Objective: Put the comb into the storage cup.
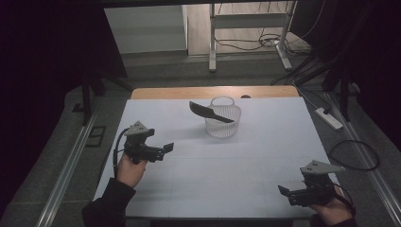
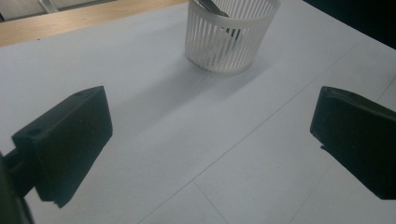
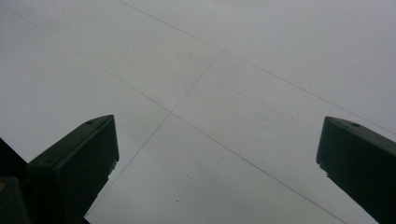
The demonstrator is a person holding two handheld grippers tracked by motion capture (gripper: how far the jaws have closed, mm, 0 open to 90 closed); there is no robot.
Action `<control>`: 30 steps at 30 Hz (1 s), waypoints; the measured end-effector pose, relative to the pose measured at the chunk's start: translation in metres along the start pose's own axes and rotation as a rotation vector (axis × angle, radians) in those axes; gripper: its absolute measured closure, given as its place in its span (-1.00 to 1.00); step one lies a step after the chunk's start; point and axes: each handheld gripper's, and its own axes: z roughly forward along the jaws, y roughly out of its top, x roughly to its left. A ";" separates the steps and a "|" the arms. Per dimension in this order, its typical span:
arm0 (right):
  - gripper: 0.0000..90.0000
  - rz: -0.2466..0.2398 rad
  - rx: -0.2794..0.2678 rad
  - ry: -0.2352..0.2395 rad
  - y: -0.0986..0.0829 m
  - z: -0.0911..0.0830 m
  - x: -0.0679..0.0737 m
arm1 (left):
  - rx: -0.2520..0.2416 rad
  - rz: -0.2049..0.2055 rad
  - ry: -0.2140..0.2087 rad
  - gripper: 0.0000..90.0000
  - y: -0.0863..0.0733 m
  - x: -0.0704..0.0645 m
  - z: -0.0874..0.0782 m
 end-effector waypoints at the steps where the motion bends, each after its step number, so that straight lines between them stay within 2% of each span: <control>1: -1.00 0.000 0.000 0.000 0.000 0.000 0.000 | -0.001 -0.002 0.001 -1.00 -0.001 0.000 -0.001; 30: -1.00 -0.003 0.004 -0.005 0.000 0.000 0.001 | -0.002 -0.022 0.034 -1.00 -0.022 -0.003 -0.032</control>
